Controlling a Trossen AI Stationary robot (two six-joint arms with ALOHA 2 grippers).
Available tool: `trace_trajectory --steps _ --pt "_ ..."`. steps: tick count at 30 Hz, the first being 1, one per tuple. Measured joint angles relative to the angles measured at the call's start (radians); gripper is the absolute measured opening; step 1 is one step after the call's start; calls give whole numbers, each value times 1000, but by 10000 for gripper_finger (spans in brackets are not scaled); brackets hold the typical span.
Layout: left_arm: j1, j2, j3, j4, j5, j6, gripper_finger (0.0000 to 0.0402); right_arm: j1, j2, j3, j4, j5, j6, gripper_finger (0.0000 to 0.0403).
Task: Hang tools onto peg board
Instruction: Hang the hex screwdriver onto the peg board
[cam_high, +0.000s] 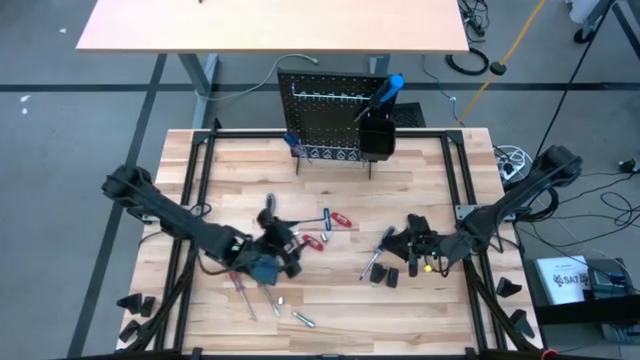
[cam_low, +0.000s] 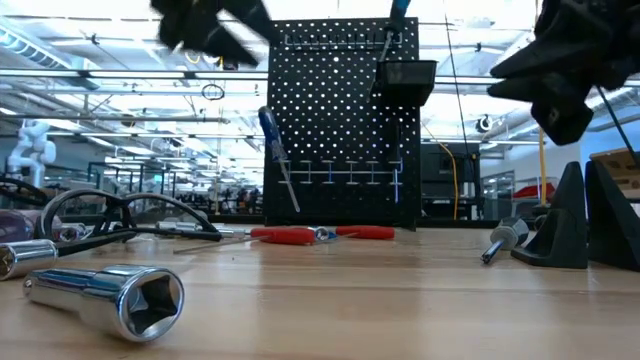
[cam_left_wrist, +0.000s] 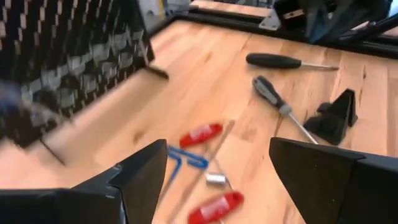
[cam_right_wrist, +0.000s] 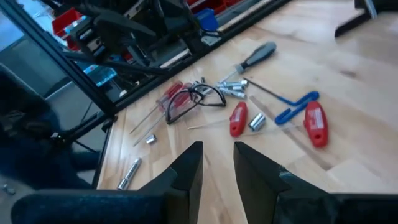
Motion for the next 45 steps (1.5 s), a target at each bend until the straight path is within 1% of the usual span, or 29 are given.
trace_trajectory --steps 2,4,7,9,12,15,16,18,20,23,26,29,32,34,37,40,45 --pt "-25 -17 -85 109 2 -38 292 0 31 15 -19 0 38 82" --pt "-49 -18 -165 270 26 -39 292 0 59 49 -63 -4 60 82" --pt "-73 -11 -263 497 69 -29 292 -6 79 147 -244 -40 94 82" --pt "-88 -4 -307 617 79 4 292 -14 80 242 -445 -53 133 82" --pt "-99 -5 -340 771 82 79 292 -21 80 409 -824 -61 217 82" --pt "-97 -5 -343 860 93 167 292 -21 81 550 -1197 -92 362 82" --pt "-96 -5 -343 880 116 175 292 -21 81 584 -1298 -113 415 82" --pt "-85 -5 -342 900 185 197 292 -16 81 618 -1449 -166 530 82" --pt "-76 -5 -342 922 209 205 292 -9 82 618 -1544 -212 631 82" --pt "-71 -5 -341 923 221 204 292 8 92 560 -1579 -238 741 83" --pt "-70 -5 -341 920 240 206 292 7 103 496 -1579 -281 773 93" --pt "-66 -5 -341 918 244 207 292 -5 103 431 -1564 -292 810 117" --pt "-63 -5 -341 918 244 206 292 -10 103 373 -1543 -351 823 149" --pt "-63 -5 -341 916 244 207 292 -10 103 342 -1516 -367 828 171" --pt "-62 -5 -341 917 241 223 292 -10 103 310 -1459 -350 824 197" --pt "-56 -5 -341 919 239 223 292 -10 103 281 -1394 -309 817 213" --pt "-43 -5 -341 926 239 222 292 -15 120 225 -1294 -288 791 218"
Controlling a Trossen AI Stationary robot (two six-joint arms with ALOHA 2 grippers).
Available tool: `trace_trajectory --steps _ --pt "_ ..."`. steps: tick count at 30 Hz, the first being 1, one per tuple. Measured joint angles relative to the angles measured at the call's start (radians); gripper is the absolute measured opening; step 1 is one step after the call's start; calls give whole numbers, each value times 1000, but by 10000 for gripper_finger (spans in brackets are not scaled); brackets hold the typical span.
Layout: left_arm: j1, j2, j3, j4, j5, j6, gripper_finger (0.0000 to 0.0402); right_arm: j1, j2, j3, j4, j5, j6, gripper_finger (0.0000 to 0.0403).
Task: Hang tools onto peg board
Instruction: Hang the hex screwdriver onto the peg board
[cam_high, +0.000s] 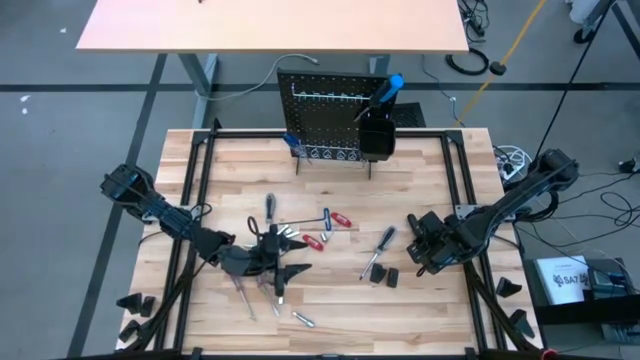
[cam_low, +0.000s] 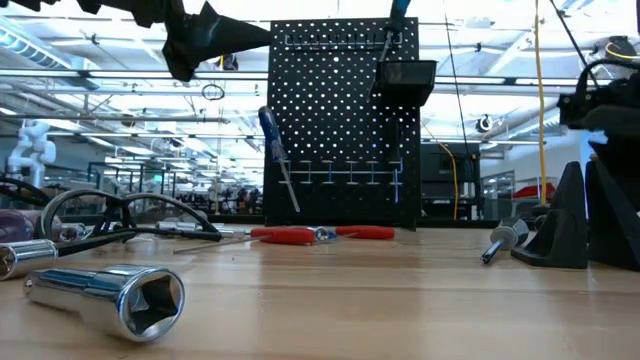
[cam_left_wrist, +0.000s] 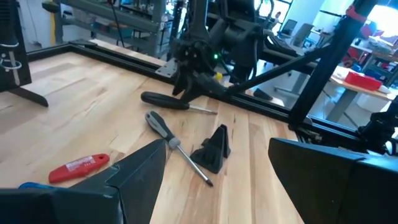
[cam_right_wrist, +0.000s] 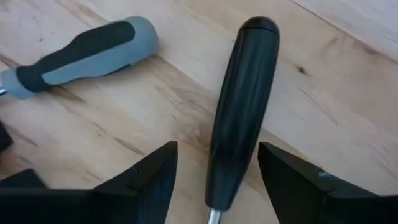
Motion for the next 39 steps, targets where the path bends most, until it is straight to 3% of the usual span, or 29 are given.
trace_trajectory --steps 8,15,21,28,34,39 --pt "9 0 0 -1 0 0 292 -4 104 -42 93 3 -51 190" --pt "9 0 0 -4 2 2 292 -2 192 -35 157 3 -76 107" --pt "9 1 0 -6 6 5 292 -3 172 -31 138 -16 -76 107" --pt "9 1 1 -7 6 7 292 -3 128 57 -40 -21 -97 107" --pt "49 1 1 0 16 2 292 -3 123 175 -96 74 -164 107" --pt "126 11 1 104 116 0 292 1 123 287 -84 188 -262 107"
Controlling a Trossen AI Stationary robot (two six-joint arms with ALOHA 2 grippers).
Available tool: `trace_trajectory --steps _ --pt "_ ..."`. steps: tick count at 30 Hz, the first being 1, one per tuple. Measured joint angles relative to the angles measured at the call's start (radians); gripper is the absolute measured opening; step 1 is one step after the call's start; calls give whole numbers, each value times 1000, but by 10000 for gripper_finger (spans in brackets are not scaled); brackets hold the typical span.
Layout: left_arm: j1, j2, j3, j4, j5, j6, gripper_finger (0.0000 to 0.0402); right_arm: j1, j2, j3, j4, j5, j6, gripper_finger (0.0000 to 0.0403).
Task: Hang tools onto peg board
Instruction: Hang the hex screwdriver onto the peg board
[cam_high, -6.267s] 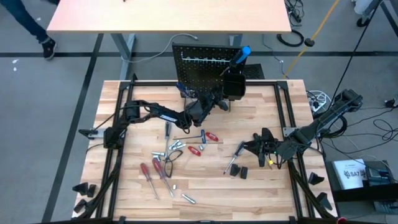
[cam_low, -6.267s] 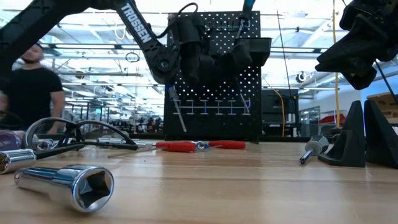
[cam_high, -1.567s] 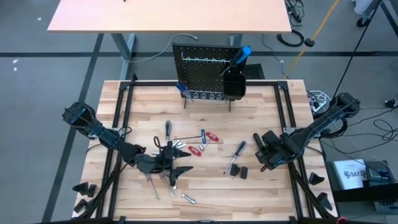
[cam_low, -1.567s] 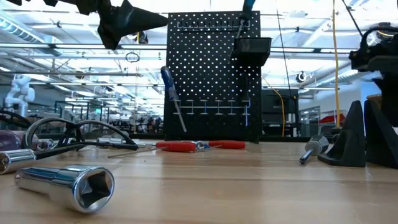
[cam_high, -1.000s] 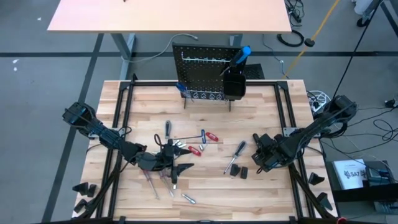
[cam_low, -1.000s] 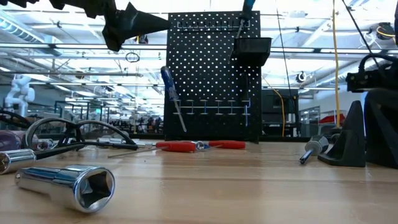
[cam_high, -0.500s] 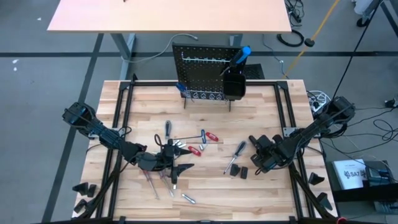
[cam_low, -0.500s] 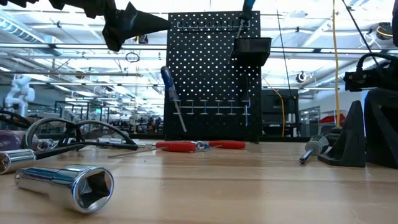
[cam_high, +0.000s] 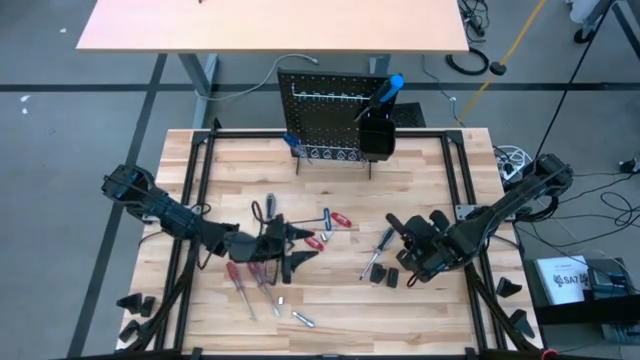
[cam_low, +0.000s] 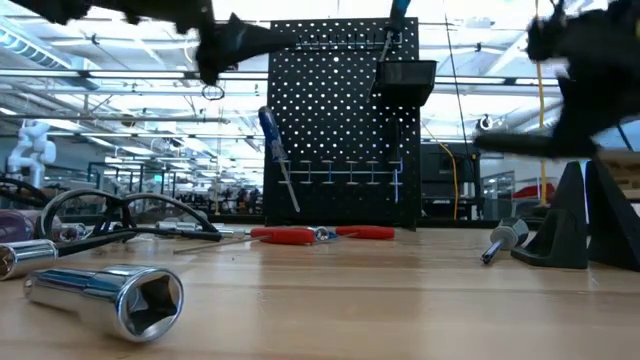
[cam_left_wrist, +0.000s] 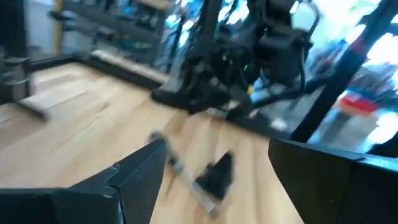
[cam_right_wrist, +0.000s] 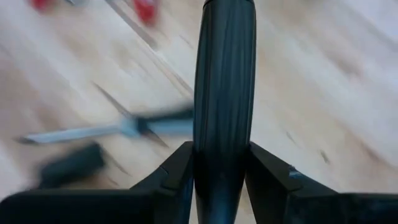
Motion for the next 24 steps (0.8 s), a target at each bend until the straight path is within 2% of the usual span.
trace_trajectory --steps 5,12,15,20,24 --pt "77 83 0 222 152 -87 292 22 0 75 168 131 -183 107" --pt "125 274 71 369 180 -318 292 35 5 82 575 235 -530 107" --pt "124 340 124 412 203 -240 292 33 19 82 669 239 -610 107" --pt "114 414 209 494 290 -62 292 31 38 82 757 238 -653 107" --pt "117 443 266 496 354 -7 292 31 57 82 859 233 -728 107"
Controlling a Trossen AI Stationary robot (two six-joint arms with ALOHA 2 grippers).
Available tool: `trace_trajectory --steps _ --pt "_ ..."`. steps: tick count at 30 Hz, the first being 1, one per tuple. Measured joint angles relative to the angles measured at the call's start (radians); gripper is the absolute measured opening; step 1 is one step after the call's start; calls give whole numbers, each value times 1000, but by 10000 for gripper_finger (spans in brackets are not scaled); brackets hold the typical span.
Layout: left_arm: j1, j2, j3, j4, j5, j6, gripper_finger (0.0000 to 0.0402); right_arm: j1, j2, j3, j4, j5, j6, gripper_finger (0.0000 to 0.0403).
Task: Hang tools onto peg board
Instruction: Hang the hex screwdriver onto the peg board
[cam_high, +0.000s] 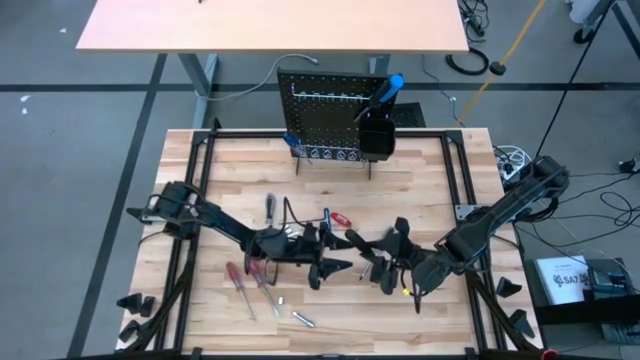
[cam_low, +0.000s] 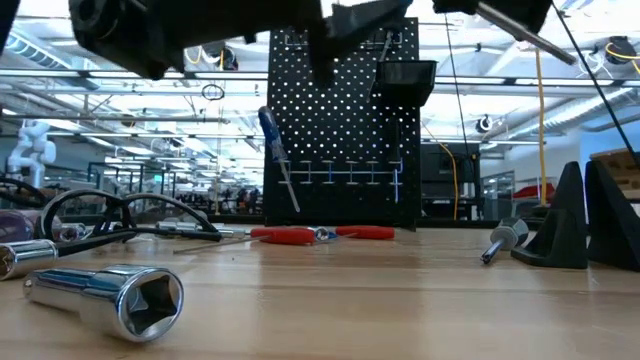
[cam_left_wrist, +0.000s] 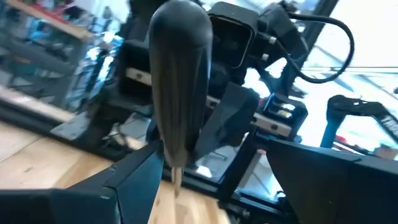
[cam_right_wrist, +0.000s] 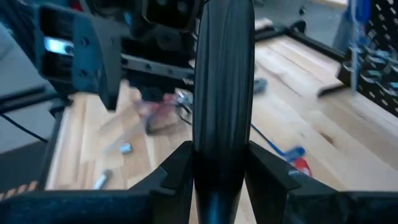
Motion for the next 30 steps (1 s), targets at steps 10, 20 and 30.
trace_trajectory --steps 10,20,30 --pt "3 6 63 -16 -37 122 292 -1 38 -1 144 -53 -101 107" --pt "5 7 81 -52 -23 148 291 0 44 0 180 -56 -130 107" --pt "5 6 81 -52 -23 148 203 0 44 0 181 -55 -126 107"
